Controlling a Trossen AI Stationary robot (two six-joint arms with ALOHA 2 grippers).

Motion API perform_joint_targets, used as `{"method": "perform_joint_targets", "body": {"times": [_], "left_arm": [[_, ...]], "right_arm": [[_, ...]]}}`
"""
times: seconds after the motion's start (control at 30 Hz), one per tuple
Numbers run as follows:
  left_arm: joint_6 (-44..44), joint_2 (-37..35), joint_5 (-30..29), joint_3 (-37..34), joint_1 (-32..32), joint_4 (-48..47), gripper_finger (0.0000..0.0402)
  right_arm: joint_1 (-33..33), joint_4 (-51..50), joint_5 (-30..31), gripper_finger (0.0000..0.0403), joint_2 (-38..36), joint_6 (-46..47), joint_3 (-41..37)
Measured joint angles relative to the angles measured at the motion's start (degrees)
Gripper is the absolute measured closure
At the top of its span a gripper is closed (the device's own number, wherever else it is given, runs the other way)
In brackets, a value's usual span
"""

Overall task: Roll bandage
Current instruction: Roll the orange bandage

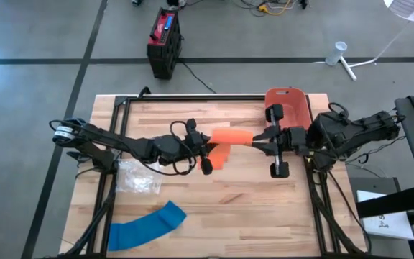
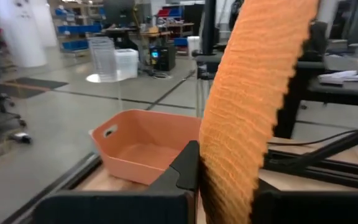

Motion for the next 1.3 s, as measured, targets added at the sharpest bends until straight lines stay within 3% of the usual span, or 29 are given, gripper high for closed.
{"method": "perform_joint_targets", "body": {"times": [0.2,0.37,0.67,0.83,1.0,1.3], "left_arm": [[-2.8,0.02,6.6,-0.02,-0.45,2.05,0.0401],[-3.56,0.02,7.64,-0.02,-1.67,3.43,0.0401],[0.64,-0.56,2.12,-0.02,0.55,7.14,0.0401],[6.89,-2.68,-6.34,1.61,4.01,7.33,0.0401],[11.1,-5.21,-10.07,3.81,8.19,6.59,0.0401],[12.78,-12.55,-8.92,5.46,13.35,4.91,0.0402]], "right_arm": [[0.0,0.04,7.42,0.0394,-0.02,-5.8,0.04],[0.0,-0.04,12.19,0.0394,-0.65,-9.57,0.04],[0.0,-4.09,-3.22,0.0394,-2.38,15.88,0.15],[0.02,-7.59,-11.56,0.0394,-2.35,23.69,0.14],[0.02,-11.21,-12.66,0.0394,-2.29,25.89,-0.04],[0.04,-16.82,-12.98,0.0394,-2.29,25.85,-0.07]]}}
